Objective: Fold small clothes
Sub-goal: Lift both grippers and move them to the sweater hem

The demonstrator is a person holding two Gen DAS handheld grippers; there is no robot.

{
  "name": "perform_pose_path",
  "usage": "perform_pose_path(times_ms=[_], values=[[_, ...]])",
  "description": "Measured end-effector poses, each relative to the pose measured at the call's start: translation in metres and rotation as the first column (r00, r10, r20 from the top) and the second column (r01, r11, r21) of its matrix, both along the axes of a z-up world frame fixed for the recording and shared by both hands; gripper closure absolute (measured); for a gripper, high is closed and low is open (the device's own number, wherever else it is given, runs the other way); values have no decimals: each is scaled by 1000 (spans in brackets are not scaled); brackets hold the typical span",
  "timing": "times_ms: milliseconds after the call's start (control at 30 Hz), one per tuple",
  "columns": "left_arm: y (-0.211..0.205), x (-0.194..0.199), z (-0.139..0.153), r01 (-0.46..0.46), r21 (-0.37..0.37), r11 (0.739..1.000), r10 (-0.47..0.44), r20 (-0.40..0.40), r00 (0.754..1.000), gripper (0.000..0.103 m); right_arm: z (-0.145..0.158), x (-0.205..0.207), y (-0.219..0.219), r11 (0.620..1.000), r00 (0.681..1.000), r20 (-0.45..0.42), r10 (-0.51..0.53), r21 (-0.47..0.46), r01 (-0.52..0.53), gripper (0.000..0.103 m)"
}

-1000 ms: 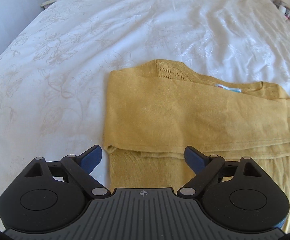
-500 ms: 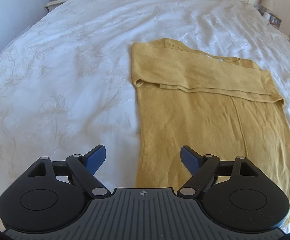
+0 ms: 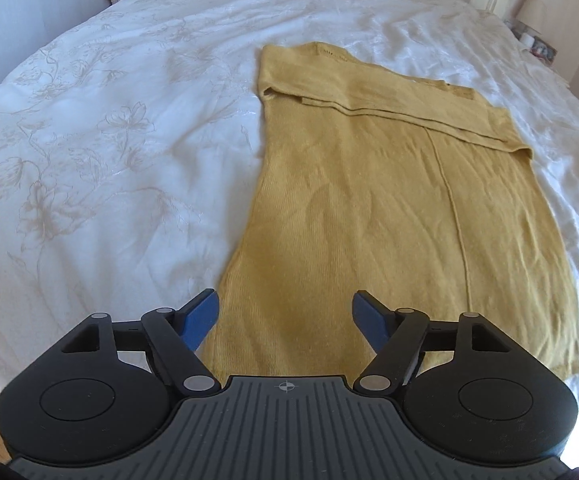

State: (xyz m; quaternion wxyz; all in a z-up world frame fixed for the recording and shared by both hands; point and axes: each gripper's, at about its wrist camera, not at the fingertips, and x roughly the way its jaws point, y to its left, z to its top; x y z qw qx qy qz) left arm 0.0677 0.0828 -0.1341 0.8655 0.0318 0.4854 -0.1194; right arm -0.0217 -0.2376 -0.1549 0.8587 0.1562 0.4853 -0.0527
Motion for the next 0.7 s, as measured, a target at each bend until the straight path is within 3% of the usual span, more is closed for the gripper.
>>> perform_pose_path(times_ms=[367, 700], values=[[9, -37, -1, -42, 41, 998, 41, 17, 999, 41, -20, -56, -2, 999, 1000, -19, -10, 38, 10, 17], [16, -40, -15, 3, 51, 999, -3, -3, 1000, 43, -34, -67, -14, 998, 998, -29, -53, 40, 54, 23]])
